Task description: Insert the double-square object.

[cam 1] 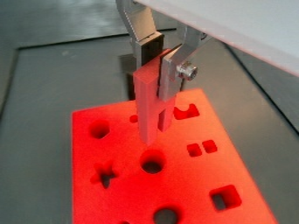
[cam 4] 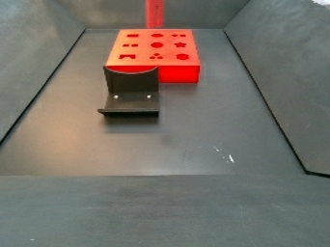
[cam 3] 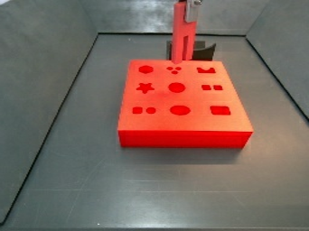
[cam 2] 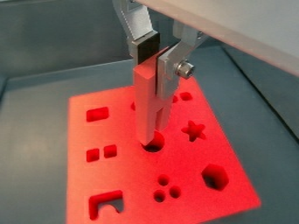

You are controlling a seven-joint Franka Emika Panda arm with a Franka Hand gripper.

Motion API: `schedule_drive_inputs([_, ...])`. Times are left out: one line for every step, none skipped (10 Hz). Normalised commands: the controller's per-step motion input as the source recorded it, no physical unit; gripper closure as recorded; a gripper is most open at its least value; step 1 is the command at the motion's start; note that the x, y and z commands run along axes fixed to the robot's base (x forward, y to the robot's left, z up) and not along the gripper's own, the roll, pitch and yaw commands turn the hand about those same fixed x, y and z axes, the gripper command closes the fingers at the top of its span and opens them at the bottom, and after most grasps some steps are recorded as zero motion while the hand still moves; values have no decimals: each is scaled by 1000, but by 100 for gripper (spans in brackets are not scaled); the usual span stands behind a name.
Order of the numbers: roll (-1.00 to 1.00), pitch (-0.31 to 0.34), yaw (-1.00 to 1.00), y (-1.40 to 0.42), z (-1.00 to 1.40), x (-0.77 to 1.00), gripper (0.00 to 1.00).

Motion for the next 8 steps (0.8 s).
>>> schedule_drive_inputs([13,0,-1000,0,0,0,100])
schedule_drive_inputs([14,0,-1000,0,0,0,100])
schedule_drive_inputs([6,0,-1000,0,0,0,100])
schedule_drive_inputs([4,0,-986,0,0,46,100])
schedule_drive_inputs([20,0,-500,-34,0,614,100])
schedule_drive_inputs([71,3,-389,-37,-37,691,100])
schedule_drive_inputs([80,0,-189,-86,-143,940,100])
schedule_drive_inputs([70,-10,-120,-77,-191,1000,100])
